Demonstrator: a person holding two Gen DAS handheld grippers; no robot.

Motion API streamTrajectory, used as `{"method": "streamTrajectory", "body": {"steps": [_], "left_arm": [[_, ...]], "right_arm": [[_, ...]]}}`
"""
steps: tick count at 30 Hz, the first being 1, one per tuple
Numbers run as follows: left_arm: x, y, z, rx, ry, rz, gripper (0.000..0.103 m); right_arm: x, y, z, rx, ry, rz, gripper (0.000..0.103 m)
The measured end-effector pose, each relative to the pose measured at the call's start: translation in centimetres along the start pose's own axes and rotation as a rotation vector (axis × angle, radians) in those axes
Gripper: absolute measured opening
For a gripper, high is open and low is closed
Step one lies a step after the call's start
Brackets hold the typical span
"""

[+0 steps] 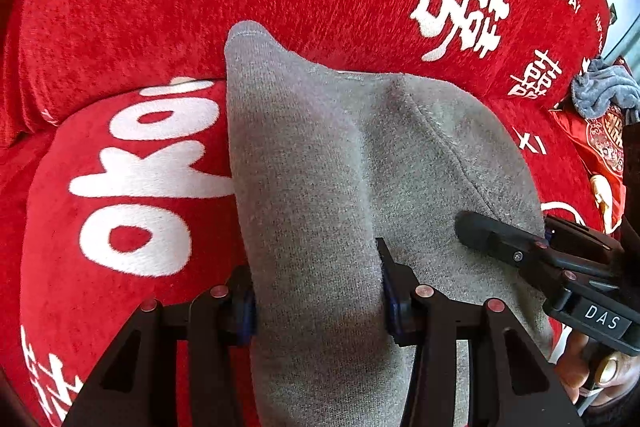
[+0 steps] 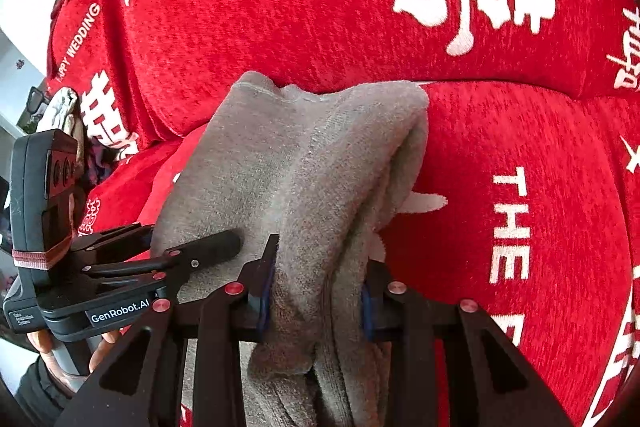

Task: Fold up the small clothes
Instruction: 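Lift the sweater edge with both grippers and fold it over onto itself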

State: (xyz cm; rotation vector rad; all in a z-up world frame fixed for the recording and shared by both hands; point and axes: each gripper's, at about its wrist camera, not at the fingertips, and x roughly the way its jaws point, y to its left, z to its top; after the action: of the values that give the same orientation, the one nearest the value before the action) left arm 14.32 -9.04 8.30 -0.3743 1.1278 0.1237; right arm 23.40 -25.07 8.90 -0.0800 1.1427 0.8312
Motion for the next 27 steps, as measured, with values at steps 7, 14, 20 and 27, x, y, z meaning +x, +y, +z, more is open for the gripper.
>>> {"method": "streamTrajectory", "body": {"steps": [7,14,20,27], "left_arm": [[-2.1,0.1,-1.6,0.01,-0.041,0.016,0.049],[-3.9,-0.3,-3.1,0.028,-0.077,0.039,0.049],[-5.3,-0.4,-4.8,0.034,-0.102,0.052,0.049],[-6.6,-1.0,-6.7,0.051,-0.128,0.075,0.049]], "right_arm": [[-1.4,1.8,-0.9,-0.036,-0.022,-0.009,0.035],[-2.8,3.3,-2.2,-0.066,-0.043,-0.016,0.035],[-3.8,4.4,-3.4,-0.088,-0.058,-0.018,0.035],[-4.9,5.5,-5.4,-0.104,-0.075,-0.026,0.035]]}}
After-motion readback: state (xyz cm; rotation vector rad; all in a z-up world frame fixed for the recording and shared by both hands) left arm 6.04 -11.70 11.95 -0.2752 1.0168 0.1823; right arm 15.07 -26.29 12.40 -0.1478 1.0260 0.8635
